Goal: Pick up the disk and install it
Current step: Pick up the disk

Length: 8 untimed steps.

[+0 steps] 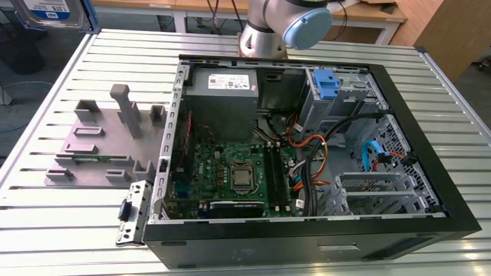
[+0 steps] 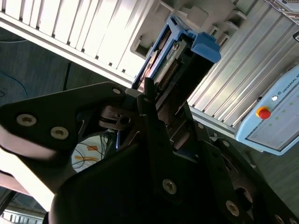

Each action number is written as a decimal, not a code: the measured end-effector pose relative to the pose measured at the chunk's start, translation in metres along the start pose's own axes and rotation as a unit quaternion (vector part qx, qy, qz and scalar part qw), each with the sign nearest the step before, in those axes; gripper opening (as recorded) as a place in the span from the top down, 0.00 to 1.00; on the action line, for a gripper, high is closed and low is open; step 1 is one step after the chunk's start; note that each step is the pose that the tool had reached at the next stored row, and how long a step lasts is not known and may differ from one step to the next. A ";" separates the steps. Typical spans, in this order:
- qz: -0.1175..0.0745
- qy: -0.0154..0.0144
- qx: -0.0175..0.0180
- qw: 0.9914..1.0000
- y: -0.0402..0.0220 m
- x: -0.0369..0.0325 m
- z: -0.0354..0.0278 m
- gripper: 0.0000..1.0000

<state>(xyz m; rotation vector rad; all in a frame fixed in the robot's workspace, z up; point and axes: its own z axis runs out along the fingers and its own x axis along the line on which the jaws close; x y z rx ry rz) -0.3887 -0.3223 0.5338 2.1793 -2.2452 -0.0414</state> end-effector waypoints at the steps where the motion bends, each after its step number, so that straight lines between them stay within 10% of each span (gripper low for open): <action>1: 0.000 0.000 0.000 1.000 0.0000 0.0000 -0.0007 0.65; 8: 0.000 0.001 0.000 1.000 0.0002 -0.0001 -0.0060 0.65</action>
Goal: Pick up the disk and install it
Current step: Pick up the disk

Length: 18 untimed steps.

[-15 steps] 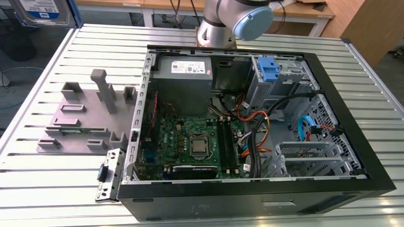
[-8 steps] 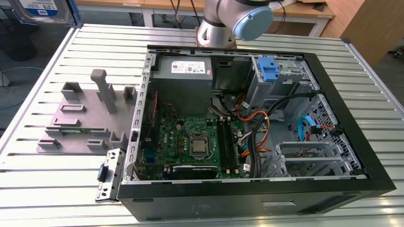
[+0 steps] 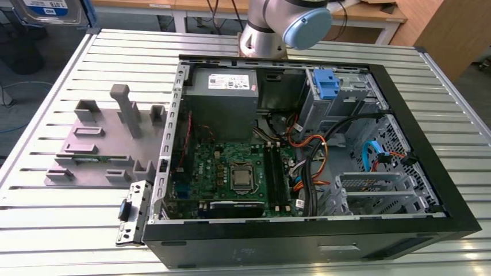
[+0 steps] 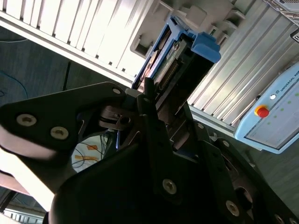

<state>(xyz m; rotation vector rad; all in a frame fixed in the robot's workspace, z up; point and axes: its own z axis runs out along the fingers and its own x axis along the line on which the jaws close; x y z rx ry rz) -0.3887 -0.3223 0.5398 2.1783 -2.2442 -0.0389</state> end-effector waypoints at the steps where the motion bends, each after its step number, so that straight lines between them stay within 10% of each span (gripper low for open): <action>1: 0.000 0.000 0.000 1.000 0.0000 0.0000 -0.0009 0.65; 18: 0.000 0.002 0.000 1.000 0.0003 -0.0002 -0.0113 0.65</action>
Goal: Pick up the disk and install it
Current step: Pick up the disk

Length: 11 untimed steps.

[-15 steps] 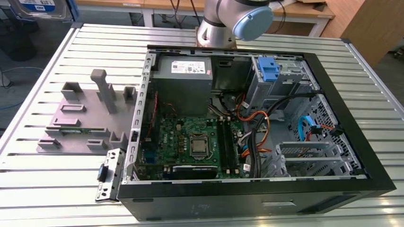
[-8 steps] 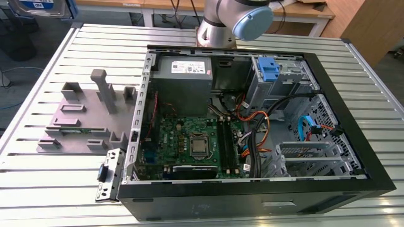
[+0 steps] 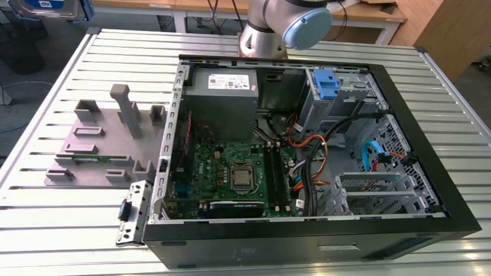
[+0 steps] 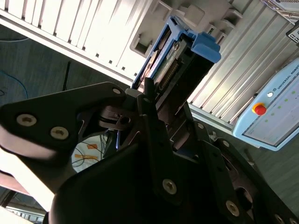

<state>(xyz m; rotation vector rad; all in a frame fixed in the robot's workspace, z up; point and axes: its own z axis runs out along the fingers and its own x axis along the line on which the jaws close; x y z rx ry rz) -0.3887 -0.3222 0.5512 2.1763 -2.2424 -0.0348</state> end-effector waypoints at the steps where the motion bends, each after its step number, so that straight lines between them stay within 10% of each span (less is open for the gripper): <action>1: 0.000 0.000 0.000 1.000 0.0000 0.0000 -0.0003 0.65; 11: 0.001 0.000 0.000 1.000 -0.0097 -0.0001 -0.0003 0.65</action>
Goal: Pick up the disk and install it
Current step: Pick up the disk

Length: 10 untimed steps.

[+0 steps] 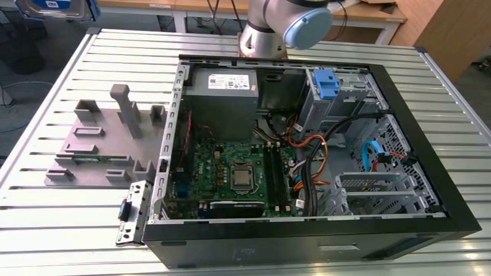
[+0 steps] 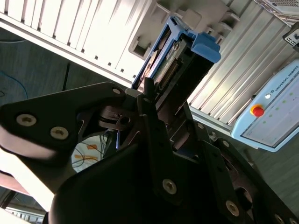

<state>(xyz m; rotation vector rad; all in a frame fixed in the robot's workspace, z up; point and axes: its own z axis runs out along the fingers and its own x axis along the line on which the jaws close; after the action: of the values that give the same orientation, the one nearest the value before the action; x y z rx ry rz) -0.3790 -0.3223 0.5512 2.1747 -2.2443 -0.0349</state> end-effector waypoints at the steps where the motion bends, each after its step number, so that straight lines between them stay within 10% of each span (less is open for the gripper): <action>1: 0.000 0.000 0.000 1.000 -0.0027 -0.0001 0.0003 0.65; 10: 0.001 0.000 0.000 1.000 -0.0336 -0.0009 0.0054 0.65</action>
<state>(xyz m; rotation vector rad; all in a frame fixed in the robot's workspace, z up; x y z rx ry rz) -0.3455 -0.3224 0.5449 2.1736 -2.2454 -0.0350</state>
